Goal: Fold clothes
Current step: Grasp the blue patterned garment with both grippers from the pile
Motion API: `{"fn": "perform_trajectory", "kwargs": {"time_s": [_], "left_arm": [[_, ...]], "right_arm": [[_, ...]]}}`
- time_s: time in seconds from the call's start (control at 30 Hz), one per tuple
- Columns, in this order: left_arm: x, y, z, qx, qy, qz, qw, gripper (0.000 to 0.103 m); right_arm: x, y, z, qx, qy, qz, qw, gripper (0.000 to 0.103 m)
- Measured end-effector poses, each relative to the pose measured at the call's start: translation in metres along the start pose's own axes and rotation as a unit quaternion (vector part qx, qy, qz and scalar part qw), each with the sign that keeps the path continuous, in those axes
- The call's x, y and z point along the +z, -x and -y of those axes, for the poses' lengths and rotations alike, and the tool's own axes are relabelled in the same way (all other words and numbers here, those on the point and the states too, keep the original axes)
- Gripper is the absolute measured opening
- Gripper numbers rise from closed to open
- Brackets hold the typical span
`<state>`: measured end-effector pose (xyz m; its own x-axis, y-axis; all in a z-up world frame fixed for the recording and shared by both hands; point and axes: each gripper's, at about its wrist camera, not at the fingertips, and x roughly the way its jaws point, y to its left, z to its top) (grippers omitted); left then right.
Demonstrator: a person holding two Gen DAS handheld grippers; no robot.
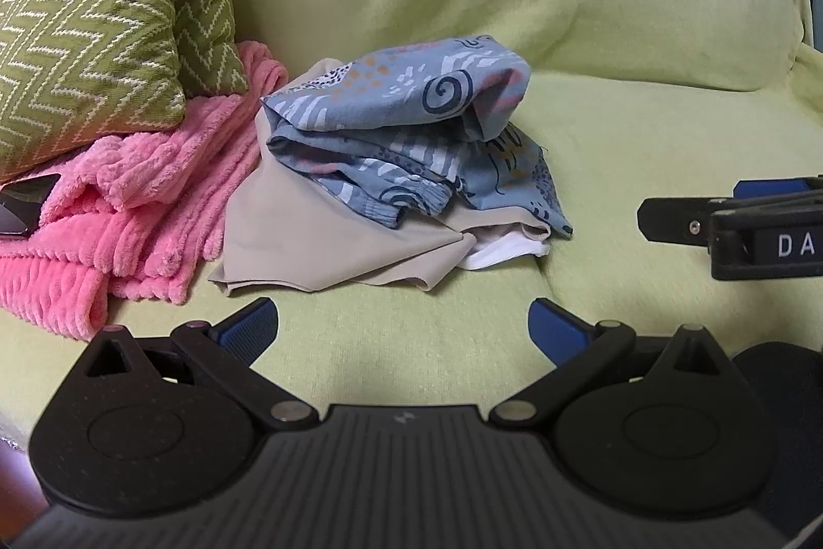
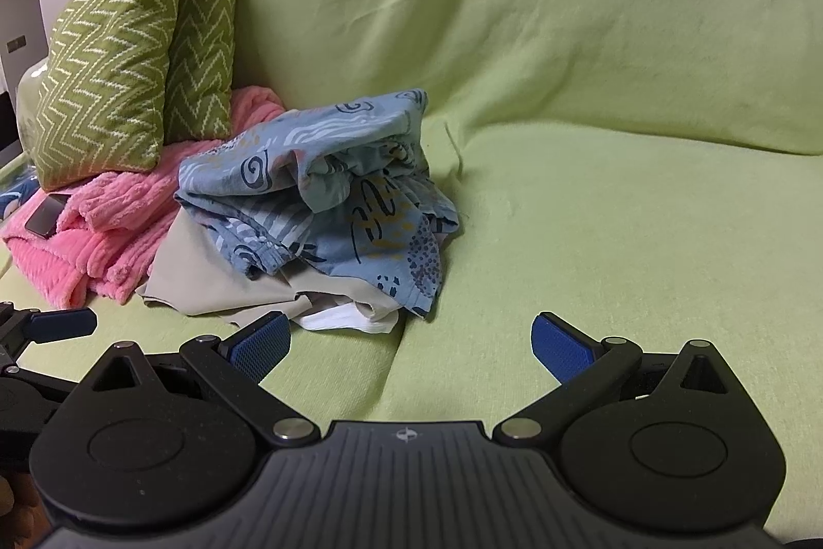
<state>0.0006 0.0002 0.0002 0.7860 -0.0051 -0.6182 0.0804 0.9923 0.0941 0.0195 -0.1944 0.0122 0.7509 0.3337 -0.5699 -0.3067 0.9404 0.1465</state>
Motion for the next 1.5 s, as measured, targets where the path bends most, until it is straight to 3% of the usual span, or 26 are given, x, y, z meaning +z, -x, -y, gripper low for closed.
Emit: {"fn": "perform_trajectory", "kwargs": {"time_s": [0.23, 0.37, 0.47, 0.6, 0.7, 0.87, 0.93, 1.07, 1.1, 1.17, 1.23, 1.27, 1.3, 1.33, 1.4, 1.5], "left_arm": [[0.007, -0.005, -0.004, -0.017, 0.000, -0.013, 0.9998, 0.102], [0.018, -0.007, -0.015, -0.012, -0.024, 0.008, 0.9996, 0.102], [0.030, -0.012, -0.027, -0.010, -0.048, 0.028, 0.9984, 0.102], [0.042, -0.025, -0.035, -0.004, -0.090, 0.052, 0.9945, 0.102], [0.045, -0.039, -0.034, 0.011, -0.156, 0.072, 0.9851, 0.102], [0.053, -0.056, -0.034, 0.002, -0.215, 0.104, 0.9710, 0.101], [0.056, -0.069, -0.029, 0.021, -0.254, 0.098, 0.9621, 0.091], [0.059, -0.090, -0.026, 0.021, -0.300, 0.104, 0.9481, 0.083], [0.060, -0.094, -0.025, 0.020, -0.309, 0.106, 0.9450, 0.077], [0.064, -0.103, -0.025, 0.024, -0.325, 0.097, 0.9405, 0.054], [0.069, -0.105, -0.029, 0.020, -0.320, 0.086, 0.9433, 0.021], [0.071, -0.106, -0.031, 0.018, -0.318, 0.080, 0.9447, 0.016], [0.073, -0.107, -0.033, 0.015, -0.315, 0.074, 0.9460, 0.012], [0.077, -0.101, -0.033, 0.010, -0.313, 0.079, 0.9463, 0.009], [0.085, -0.089, -0.033, -0.001, -0.309, 0.092, 0.9466, 0.008], [0.101, -0.062, -0.025, -0.017, -0.310, 0.127, 0.9421, 0.007]], "right_arm": [[-0.001, 0.000, -0.001, 0.002, 0.001, 0.001, 1.000, 0.103], [0.004, 0.000, -0.004, 0.021, 0.023, -0.002, 1.000, 0.103], [0.013, -0.003, -0.013, 0.030, 0.079, 0.006, 0.996, 0.103], [0.029, -0.010, -0.027, 0.037, 0.183, 0.031, 0.982, 0.100], [0.040, -0.020, -0.041, 0.026, 0.281, 0.055, 0.958, 0.098], [0.047, -0.049, -0.063, 0.020, 0.422, 0.072, 0.904, 0.092], [0.047, -0.063, -0.071, 0.020, 0.472, 0.073, 0.878, 0.091], [0.047, -0.092, -0.085, 0.009, 0.539, 0.069, 0.839, 0.069], [0.047, -0.099, -0.087, 0.007, 0.548, 0.066, 0.834, 0.066], [0.046, -0.109, -0.089, 0.007, 0.559, 0.061, 0.827, 0.056], [0.046, -0.118, -0.089, 0.005, 0.564, 0.059, 0.823, 0.048], [0.047, -0.120, -0.087, 0.004, 0.563, 0.060, 0.824, 0.039], [0.049, -0.121, -0.085, 0.003, 0.554, 0.063, 0.830, 0.032], [0.052, -0.121, -0.083, 0.004, 0.543, 0.065, 0.837, 0.015], [0.061, -0.114, -0.074, 0.016, 0.514, 0.074, 0.855, 0.011], [0.076, -0.091, -0.059, 0.024, 0.481, 0.096, 0.871, 0.010]]}}
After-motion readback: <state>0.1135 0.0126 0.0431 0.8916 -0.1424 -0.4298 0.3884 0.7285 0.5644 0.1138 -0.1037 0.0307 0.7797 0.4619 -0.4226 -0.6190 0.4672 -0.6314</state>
